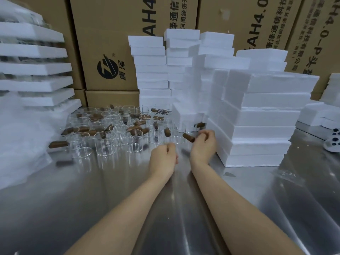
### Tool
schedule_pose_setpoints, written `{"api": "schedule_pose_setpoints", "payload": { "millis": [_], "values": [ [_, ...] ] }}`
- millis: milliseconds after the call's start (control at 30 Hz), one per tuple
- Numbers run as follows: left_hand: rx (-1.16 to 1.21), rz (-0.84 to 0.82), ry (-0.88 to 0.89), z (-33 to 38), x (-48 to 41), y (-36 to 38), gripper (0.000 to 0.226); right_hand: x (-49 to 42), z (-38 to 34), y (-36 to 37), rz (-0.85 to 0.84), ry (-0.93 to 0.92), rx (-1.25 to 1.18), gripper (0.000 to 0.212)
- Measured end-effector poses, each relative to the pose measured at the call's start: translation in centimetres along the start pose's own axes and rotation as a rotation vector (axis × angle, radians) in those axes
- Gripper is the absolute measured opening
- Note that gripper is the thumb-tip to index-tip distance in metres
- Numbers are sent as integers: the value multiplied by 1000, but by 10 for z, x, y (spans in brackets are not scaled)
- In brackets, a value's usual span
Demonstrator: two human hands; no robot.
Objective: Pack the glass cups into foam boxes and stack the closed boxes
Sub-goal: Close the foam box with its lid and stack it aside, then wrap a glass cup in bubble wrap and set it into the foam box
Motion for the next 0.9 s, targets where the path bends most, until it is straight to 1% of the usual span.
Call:
{"api": "schedule_pose_setpoints", "payload": {
  "millis": [67, 167, 267, 367, 467, 567, 700, 800, 900],
  "values": [
    [-89, 49, 83, 8, -9, 0, 37, -13, 2, 8, -54, -46, 44, 19],
    [-212, 162, 197, 19, -25, 0, 30, -30, 19, 26, -146, 32, 71, 29],
    [-273, 273, 265, 32, -35, 2, 24, -41, 34, 41, -244, 115, 63, 31],
    [-300, 334, 346, 43, -38, 7, 20, -50, 46, 52, -322, 170, 26, 41],
    [-293, 358, 383, 48, -36, 6, 21, -57, 50, 59, -349, 115, 138, 39],
    [-322, 363, 389, 50, -32, 4, 18, -50, 49, 66, -427, 52, 268, 38],
    [-296, 366, 355, 48, -31, 2, 19, -38, 49, 80, -592, 23, 304, 39],
    [-279, 379, 287, 40, -33, 0, 18, -27, 49, 86, -704, 37, 287, 40],
    [-208, 403, 173, 30, -36, -6, 20, -14, 46, 92, -820, 43, 271, 41]
  ]
}}
Point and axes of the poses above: each hand's wrist, its own x-axis away from the middle knuckle, its own y-axis out of the palm, z = x × y, the point moved 8 cm from there along -x, towards the middle knuckle, and after that the axes turned 14 degrees about -x, right-handed, at the moved point
